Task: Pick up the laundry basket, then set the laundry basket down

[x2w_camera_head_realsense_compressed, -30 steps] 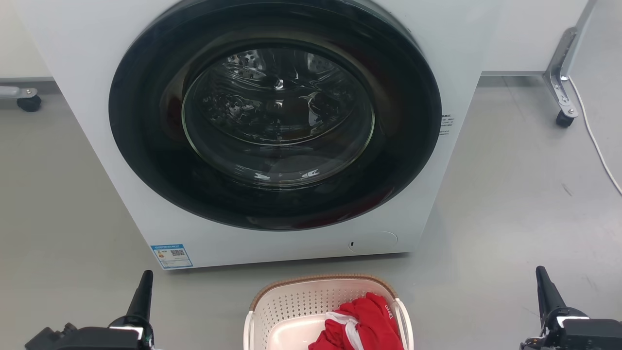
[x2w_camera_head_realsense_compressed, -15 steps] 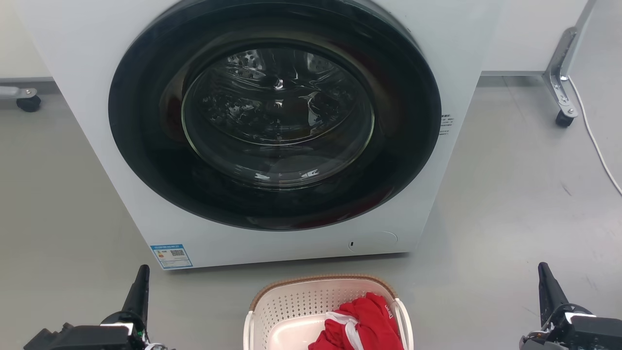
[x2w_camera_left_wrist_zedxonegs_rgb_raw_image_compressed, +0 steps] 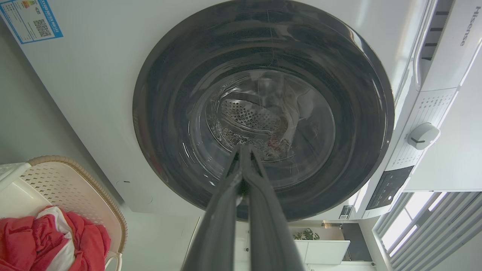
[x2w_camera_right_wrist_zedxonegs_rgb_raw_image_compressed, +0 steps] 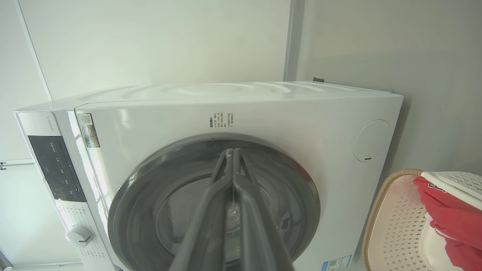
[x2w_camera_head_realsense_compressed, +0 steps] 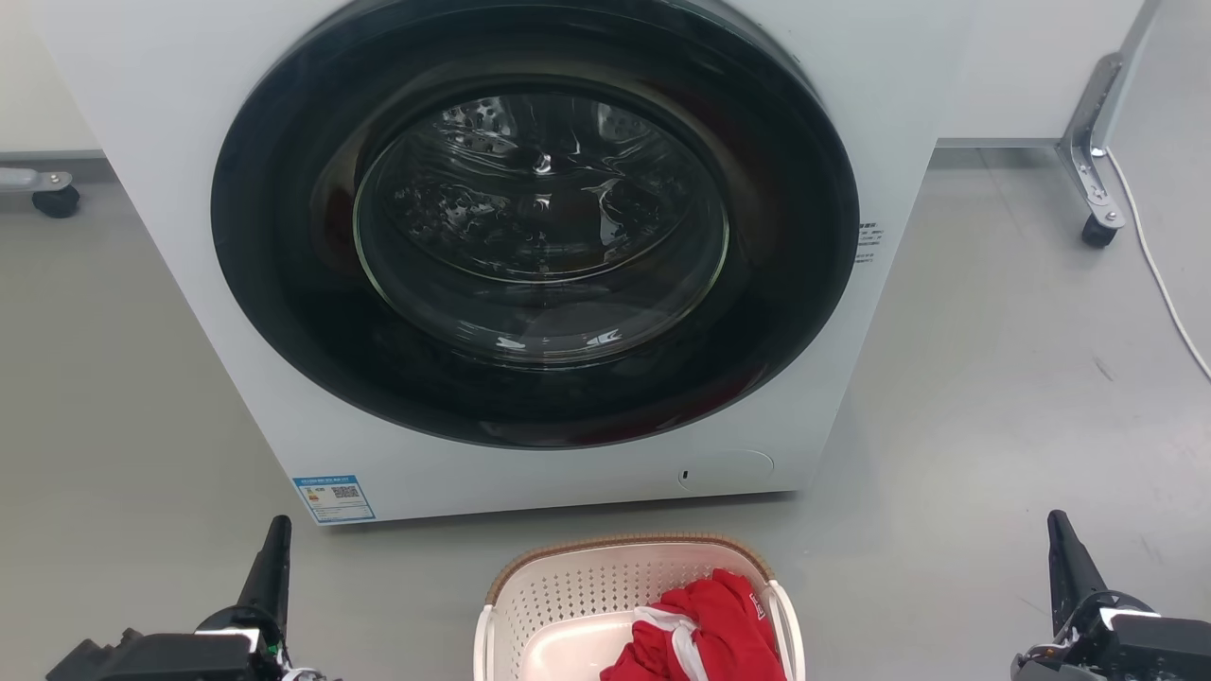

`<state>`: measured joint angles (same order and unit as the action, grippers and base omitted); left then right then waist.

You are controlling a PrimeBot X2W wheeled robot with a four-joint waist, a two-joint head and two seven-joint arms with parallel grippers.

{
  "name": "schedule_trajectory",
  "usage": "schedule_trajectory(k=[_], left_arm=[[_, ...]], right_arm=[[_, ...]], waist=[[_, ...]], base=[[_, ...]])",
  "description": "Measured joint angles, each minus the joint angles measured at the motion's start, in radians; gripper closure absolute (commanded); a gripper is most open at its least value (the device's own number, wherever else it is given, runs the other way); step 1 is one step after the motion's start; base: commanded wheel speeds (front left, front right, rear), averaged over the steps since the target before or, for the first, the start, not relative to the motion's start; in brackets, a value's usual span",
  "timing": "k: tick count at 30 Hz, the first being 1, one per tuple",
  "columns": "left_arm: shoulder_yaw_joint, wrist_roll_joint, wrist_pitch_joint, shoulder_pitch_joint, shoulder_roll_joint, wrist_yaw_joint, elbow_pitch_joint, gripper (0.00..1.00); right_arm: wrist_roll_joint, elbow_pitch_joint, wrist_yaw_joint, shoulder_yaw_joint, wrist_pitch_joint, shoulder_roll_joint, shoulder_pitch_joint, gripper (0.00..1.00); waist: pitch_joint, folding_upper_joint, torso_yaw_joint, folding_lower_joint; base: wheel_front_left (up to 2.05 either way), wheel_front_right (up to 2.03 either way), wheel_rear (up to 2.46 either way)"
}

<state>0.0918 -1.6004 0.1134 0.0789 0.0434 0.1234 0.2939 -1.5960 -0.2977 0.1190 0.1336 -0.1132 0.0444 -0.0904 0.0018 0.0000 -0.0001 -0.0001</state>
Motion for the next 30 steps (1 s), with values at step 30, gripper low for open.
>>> schedule_trajectory(k=[30], left_arm=[[0.000,0.000,0.000,0.000,0.000,0.000,0.001,1.00]], right_arm=[[-0.001,-0.001,0.000,0.000,0.000,0.000,0.000,1.00]], waist=[[0.000,0.0000,0.000,0.0000]], base=[[0.00,0.00,0.00]])
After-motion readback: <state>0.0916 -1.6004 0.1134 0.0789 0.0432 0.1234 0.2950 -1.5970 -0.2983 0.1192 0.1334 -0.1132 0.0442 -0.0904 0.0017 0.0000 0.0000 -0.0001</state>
